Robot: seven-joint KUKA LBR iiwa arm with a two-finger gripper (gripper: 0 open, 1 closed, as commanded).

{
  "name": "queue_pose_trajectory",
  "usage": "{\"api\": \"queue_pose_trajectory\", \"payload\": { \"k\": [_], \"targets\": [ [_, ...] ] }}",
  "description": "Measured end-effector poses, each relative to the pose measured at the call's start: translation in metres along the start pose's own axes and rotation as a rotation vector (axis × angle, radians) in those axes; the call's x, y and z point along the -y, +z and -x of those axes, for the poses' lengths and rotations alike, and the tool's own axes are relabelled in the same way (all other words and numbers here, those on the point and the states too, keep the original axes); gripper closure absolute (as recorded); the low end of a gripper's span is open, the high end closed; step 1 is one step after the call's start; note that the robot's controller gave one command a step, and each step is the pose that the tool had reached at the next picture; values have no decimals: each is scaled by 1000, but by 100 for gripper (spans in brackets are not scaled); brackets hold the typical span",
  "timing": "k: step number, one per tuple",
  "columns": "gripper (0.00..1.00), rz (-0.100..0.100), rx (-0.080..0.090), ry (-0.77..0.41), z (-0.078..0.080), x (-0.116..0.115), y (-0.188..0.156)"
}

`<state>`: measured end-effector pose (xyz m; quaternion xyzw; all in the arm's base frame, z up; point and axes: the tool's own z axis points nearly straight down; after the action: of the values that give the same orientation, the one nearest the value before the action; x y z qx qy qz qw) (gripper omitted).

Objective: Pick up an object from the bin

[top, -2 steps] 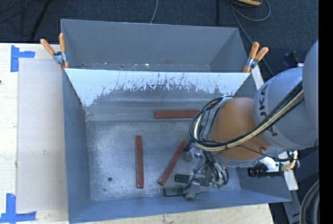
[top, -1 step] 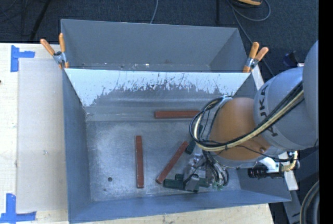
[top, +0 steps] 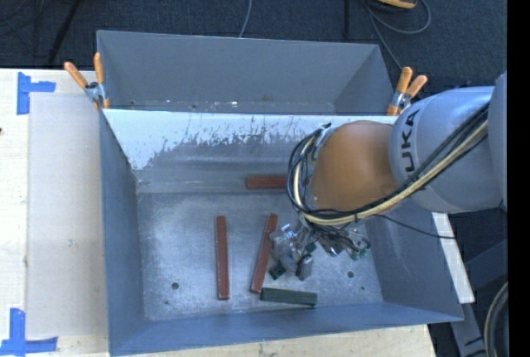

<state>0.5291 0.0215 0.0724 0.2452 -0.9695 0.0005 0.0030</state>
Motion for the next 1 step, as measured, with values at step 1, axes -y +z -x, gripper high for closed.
{"api": "queue_pose_trajectory", "payload": {
  "k": [1],
  "targets": [
    [0, 0, 7, 4, 0, 0, 2]
  ]
}}
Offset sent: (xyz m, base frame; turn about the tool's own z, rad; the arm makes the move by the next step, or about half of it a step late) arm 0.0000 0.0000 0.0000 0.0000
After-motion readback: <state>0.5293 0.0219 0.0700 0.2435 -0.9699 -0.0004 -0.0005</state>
